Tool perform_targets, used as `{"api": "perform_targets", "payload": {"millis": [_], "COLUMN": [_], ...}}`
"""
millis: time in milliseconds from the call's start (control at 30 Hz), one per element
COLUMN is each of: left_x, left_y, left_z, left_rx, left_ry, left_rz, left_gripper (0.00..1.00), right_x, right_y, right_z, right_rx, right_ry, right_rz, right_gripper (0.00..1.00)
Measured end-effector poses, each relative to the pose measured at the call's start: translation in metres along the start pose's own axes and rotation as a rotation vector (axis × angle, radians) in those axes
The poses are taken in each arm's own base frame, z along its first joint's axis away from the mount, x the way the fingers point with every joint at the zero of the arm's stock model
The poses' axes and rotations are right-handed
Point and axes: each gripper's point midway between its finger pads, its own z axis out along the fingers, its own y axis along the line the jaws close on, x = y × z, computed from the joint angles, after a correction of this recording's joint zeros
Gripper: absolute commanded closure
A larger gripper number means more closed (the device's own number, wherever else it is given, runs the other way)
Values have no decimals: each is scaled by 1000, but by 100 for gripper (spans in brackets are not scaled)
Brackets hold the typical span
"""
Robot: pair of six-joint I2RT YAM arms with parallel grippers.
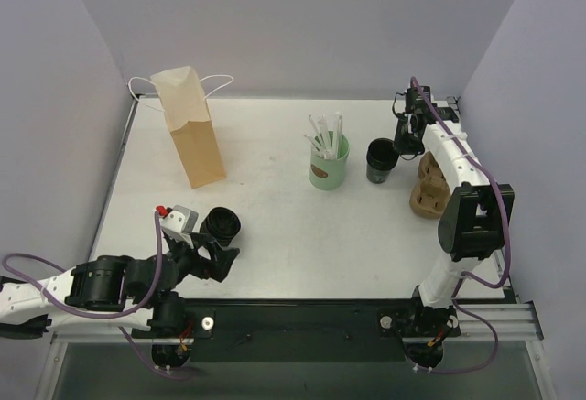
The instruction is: Pack the takeout coffee
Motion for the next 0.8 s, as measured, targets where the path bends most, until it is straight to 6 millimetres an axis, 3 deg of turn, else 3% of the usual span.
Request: {"api": "perform_targets", "payload": {"millis": [800], "left_x": [0], "left_y": [0], "left_z": [0], "left_rx": [0], "left_ry": [0], "left_rz": [1], "left_gripper": [4], "right_x": [-7], "right_y": [7], "right_z": [-6], "right_rx": [-31], "right_ry": [-16], "right_rz": [43], "right_gripper": [100]}}
